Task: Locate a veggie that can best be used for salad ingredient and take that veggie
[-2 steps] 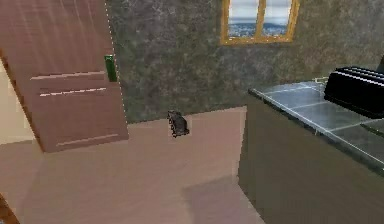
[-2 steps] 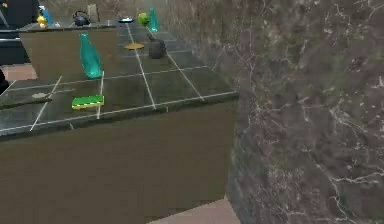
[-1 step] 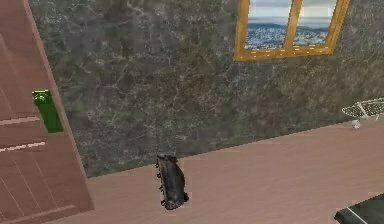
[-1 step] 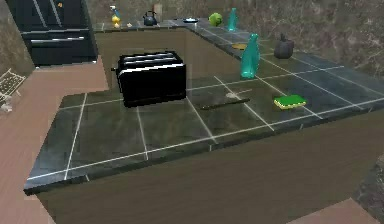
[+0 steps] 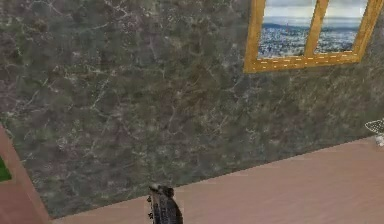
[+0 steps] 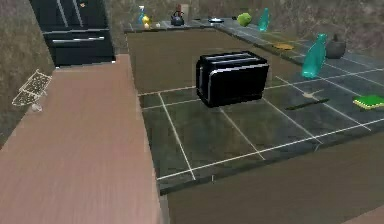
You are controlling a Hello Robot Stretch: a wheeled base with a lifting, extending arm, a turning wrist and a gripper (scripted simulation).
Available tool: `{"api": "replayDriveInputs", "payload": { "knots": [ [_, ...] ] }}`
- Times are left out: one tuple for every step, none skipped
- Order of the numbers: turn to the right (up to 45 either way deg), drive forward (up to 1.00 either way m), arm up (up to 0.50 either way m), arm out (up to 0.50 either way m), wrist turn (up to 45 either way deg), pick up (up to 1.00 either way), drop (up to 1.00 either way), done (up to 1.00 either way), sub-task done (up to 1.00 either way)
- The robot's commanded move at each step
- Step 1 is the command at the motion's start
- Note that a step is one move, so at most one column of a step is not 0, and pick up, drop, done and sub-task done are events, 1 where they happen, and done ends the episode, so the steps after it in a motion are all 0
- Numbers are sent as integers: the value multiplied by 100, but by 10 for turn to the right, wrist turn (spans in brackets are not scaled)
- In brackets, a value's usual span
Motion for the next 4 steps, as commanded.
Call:
{"api": "replayDriveInputs", "payload": {
  "knots": [
    [450,0,0,0,0,0,0,0,0],
    [120,0,0,0,0,0,0,0,0],
    [0,100,0,0,0,0,0,0,0],
    [0,25,0,0,0,0,0,0,0]
  ]
}}
